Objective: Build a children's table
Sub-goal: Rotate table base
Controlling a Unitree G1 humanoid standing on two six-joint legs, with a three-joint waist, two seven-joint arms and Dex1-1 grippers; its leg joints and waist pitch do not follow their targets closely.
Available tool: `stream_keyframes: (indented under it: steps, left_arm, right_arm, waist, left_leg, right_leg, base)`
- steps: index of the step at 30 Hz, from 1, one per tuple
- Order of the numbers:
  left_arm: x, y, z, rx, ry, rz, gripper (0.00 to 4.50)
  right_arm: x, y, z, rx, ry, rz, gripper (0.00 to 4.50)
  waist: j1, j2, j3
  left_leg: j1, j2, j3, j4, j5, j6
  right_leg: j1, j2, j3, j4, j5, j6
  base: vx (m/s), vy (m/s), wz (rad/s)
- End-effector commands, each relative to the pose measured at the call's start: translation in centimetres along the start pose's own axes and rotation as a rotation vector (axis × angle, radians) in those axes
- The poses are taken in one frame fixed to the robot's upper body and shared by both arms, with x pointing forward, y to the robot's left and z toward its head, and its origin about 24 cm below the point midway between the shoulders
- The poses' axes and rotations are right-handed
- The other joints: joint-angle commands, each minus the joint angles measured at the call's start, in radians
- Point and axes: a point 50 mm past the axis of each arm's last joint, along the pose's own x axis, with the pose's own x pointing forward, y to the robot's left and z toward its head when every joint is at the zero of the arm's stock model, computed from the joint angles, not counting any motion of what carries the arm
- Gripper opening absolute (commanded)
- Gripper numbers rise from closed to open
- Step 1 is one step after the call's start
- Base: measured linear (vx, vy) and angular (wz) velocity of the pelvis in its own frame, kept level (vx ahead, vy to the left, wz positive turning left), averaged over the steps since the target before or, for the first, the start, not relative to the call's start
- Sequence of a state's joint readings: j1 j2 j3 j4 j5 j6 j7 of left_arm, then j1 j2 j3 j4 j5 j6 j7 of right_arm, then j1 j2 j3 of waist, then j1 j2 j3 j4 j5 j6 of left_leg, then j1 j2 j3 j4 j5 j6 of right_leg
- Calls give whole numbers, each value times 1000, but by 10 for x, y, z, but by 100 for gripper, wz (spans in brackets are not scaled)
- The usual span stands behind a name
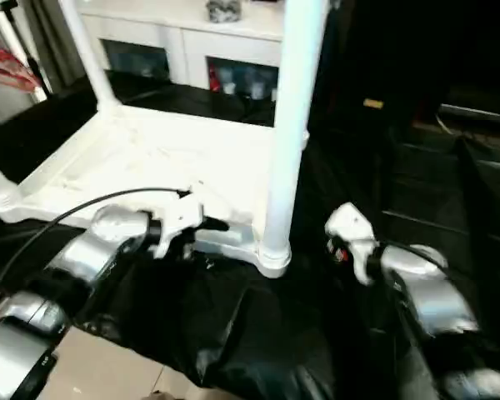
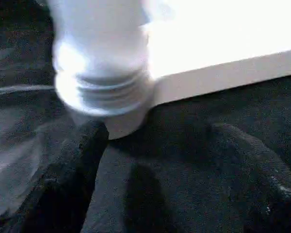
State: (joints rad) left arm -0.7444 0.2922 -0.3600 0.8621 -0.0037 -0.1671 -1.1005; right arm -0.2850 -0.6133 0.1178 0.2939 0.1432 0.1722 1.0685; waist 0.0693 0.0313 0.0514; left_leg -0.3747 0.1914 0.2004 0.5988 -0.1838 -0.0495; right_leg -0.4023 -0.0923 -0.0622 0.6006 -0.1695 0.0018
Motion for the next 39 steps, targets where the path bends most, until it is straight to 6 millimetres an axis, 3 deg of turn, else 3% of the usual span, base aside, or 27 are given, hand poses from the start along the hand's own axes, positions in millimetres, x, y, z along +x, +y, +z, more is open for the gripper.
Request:
stream_keyframes:
  steps: [1, 8, 9, 10, 15, 30, 35, 39]
  left_arm:
    - [0, 5, 4, 10, -2, -2, 310]
    - [-1, 10, 2, -16, 34, -52, 244]
    - [-1, 11, 2, -21, 39, -61, 234]
    - [-1, 11, 2, -21, 39, -61, 229]
    - [-1, 11, -1, -33, 74, -93, 176]
    - [8, 9, -4, -44, 149, -123, 57]
    - [5, 6, -15, -116, 256, -168, 24]
    - [8, 6, -15, -202, 205, -130, 12]
  right_arm:
    - [-1, 6, 8, -11, -7, 64, 378]
    - [-5, 17, 11, 5, 18, 135, 378]
    - [-5, 17, 11, 6, 19, 136, 378]
    - [-5, 17, 11, 6, 19, 136, 378]
    - [-7, 21, 11, 11, 29, 139, 378]
    - [-8, 25, 10, 22, 47, 145, 378]
    - [-7, 22, 10, 12, 39, 120, 378]
    - [-7, 15, 11, 18, 6, 46, 378]
  waist:
    - [7, -14, -71]
    - [13, -14, -68]
    - [15, -6, -68]
    - [16, -10, -69]
    - [22, -5, -69]
    - [20, -7, -68]
    - [17, -9, -66]
    - [12, -12, -65]
  left_leg:
    - [10, 37, -19, -64, -212, 83]
    - [13, 37, -19, -65, -225, 79]
    - [15, 37, -20, -65, -227, 75]
    - [15, 38, -19, -65, -229, 71]
    - [16, 39, -20, -67, -232, 63]
    - [11, 37, -22, -67, -222, 68]
    - [12, 37, -21, -67, -217, 73]
    - [12, 35, -21, -66, -223, 74]
  right_leg:
    - [55, -52, 35, -69, -209, -244]
    - [52, -53, 34, -77, -253, -239]
    - [50, -54, 34, -78, -257, -240]
    - [51, -53, 34, -78, -252, -240]
    - [51, -54, 35, -76, -229, -248]
    - [56, -56, 33, -79, -244, -240]
    - [55, -57, 33, -80, -250, -246]
    - [54, -59, 32, -83, -281, -242]
  base:
    - [0, 0, 0]
    - [0, 0, 0]
    - [0, 0, 0]
    - [0, 0, 0]
    - [0, 0, 0]
    - [0, 0, 0]
    - [0, 0, 0]
    - [0, 0, 0]
